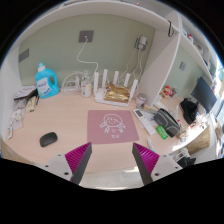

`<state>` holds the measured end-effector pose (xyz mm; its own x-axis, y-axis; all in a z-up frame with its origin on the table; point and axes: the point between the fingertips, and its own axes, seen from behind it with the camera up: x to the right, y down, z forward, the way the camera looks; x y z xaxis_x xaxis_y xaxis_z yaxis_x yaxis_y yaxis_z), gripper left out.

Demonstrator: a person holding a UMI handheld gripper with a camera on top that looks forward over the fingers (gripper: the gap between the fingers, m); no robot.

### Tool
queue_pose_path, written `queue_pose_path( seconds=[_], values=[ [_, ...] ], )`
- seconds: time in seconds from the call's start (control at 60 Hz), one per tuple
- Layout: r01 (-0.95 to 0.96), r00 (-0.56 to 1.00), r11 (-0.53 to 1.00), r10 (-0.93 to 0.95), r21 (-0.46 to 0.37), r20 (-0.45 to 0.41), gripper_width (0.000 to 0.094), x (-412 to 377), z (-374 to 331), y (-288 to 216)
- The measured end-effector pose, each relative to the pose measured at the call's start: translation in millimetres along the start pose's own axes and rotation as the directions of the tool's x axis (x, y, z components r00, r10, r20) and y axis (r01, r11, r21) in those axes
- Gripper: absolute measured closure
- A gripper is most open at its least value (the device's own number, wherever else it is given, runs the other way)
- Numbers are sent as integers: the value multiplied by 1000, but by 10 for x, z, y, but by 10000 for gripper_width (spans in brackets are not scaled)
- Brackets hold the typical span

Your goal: Arrange mouse

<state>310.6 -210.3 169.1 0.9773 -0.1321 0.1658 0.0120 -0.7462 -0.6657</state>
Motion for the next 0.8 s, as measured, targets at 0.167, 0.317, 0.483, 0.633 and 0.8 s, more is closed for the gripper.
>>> queue_pose_path(
  seconds=[0.167, 0.317, 0.483, 0.633, 0.8],
  values=[
    [-14, 1000, 1000, 14, 14, -19, 93, -13, -11, 138],
    [-37, 999, 999, 37, 8, -35, 93, -156, -61, 510],
    [-74, 997, 996, 75, 52, -20, 100, -686, -129, 843],
    [-128, 988, 987, 118, 102, 96, 90, -1592, 15, 962],
    [-128, 973, 983, 99, 131, 207, 99, -2537, 370, 950]
  ],
)
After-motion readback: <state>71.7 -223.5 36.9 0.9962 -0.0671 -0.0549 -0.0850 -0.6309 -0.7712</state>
